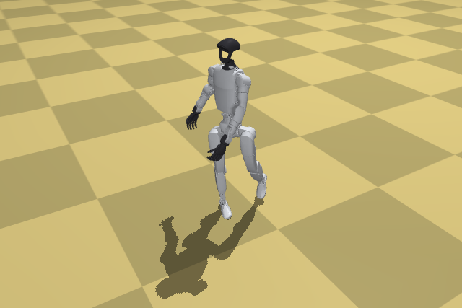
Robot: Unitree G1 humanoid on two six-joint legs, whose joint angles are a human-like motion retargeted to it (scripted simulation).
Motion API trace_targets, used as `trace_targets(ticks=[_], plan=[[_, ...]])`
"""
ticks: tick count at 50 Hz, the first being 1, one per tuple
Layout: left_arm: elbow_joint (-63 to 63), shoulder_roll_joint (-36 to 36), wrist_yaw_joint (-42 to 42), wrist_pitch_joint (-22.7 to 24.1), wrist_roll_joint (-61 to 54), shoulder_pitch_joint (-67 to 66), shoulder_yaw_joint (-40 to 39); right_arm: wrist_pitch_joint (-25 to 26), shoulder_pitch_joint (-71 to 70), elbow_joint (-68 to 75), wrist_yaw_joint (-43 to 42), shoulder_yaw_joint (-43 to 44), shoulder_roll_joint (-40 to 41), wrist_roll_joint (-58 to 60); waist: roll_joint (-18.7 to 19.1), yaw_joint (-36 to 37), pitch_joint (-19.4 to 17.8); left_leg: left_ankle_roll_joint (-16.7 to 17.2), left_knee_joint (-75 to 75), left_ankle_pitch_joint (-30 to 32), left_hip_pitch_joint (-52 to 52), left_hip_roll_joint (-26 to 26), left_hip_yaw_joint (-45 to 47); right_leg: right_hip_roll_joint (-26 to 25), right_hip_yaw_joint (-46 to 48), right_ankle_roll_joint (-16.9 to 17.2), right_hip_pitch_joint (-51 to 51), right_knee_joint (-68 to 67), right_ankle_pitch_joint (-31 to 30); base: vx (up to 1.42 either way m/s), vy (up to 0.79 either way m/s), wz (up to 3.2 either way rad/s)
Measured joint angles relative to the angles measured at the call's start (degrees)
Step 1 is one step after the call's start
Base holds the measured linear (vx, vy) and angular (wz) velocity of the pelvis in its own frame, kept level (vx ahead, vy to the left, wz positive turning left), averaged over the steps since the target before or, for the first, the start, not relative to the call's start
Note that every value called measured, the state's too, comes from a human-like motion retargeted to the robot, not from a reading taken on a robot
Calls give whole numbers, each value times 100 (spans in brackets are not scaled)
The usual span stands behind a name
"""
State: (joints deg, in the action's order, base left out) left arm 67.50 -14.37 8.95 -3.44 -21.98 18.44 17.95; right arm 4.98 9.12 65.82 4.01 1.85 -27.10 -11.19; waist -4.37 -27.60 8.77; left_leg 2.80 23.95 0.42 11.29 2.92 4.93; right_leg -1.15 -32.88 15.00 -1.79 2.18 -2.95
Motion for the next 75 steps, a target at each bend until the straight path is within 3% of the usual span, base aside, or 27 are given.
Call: trace_targets(ticks=[17,32,44,53,63,65,71,75], plan=[[275,-418,271,-119,909,-616,-253,109,716,27,217,517,-13,-153,234,-297,176,142,-139,954,201,251,-264,-299,-1160,0,-240,173,-378,9,0,-75],[511,-502,96,-105,625,-737,-608,52,765,-260,216,569,-170,-249,351,-183,210,421,-74,1648,-73,721,-988,-174,-1602,0,-172,165,-545,2,6,-30],[159,-469,7,-94,135,-865,-817,88,452,-80,146,320,-190,122,340,95,267,388,-239,1712,-214,904,-1173,105,-1270,-20,71,71,-336,-2,11,28],[277,-582,-251,-183,-222,-1030,-783,184,-188,549,-73,-421,135,368,225,399,406,562,-230,1633,-404,1026,-1769,384,-390,-577,243,-194,135,1,11,90],[37,-740,-597,-142,-956,-1133,-916,155,-1184,713,-172,-1458,468,844,-44,1112,183,935,1025,1447,-1379,1050,-2169,749,817,-760,210,-462,561,4,11,141],[-32,-758,-703,-92,-1113,-1220,-987,106,-1340,569,-253,-1580,430,941,-140,1270,115,785,1327,1142,-1660,978,-1904,861,1111,-732,177,-511,629,7,13,159],[53,-774,-956,98,-1227,-1537,-1231,-90,-1680,232,-600,-1638,116,1160,-458,1703,-68,-514,1833,-776,-2434,-13,297,1267,2097,-553,11,-538,719,11,15,167],[387,-785,-1060,219,-1159,-1608,-1380,-189,-1905,287,-748,-1601,-160,1263,-537,2139,-268,-741,932,-1390,-2619,-327,1140,1355,2627,-486,-68,-554,711,17,19,134]])
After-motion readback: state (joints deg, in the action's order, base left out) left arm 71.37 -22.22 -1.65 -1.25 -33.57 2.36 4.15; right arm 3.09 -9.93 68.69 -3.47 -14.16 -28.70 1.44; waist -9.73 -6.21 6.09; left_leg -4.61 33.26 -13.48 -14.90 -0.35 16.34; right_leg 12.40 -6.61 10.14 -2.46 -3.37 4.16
